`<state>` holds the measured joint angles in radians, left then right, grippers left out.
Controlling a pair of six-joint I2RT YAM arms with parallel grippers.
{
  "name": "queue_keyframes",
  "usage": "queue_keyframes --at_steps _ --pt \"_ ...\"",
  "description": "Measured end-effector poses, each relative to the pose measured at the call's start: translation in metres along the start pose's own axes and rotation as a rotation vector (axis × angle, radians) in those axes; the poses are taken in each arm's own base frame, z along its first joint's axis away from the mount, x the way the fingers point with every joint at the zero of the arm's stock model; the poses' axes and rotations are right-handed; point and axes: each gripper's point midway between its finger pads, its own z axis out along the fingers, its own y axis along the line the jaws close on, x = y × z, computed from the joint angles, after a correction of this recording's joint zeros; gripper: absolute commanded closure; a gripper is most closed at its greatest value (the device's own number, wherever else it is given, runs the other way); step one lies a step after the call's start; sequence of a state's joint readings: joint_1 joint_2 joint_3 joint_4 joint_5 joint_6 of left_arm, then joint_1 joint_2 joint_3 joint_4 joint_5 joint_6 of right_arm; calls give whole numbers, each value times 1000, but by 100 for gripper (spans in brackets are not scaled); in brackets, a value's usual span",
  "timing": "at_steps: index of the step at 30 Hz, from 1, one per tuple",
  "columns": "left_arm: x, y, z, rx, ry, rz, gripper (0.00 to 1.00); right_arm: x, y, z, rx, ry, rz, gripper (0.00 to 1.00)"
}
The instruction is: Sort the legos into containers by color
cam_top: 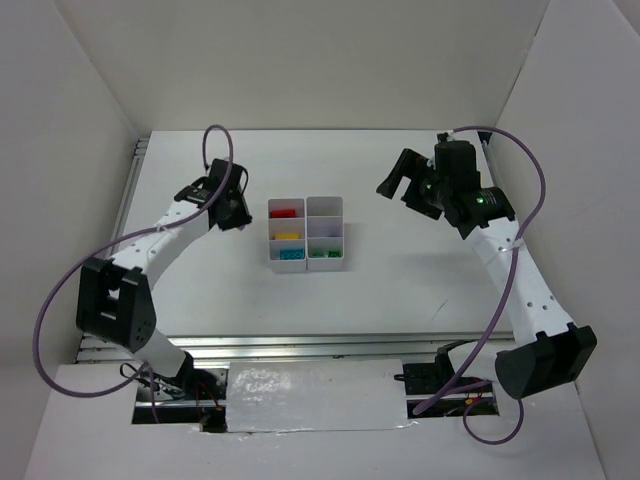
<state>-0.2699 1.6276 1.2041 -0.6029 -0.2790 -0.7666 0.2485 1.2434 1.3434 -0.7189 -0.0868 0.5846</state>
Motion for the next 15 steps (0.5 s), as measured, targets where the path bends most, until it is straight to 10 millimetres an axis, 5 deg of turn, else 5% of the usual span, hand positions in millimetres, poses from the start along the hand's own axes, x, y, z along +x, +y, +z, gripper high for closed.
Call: queue_keyframes --at_steps 4,6,11,15 --pt "-41 -95 -78 409 -169 274 100 -5 -1 1 18 -15 -1 0" --pt "-44 -142 -114 564 -242 455 100 -7 -1 0 23 -23 -2 0" --pt "17 -221 -166 810 -284 895 100 -14 -1 -2 29 -45 -5 0" --pt "51 -236 -147 812 -211 1090 100 -13 -1 -2 29 -43 -5 0"
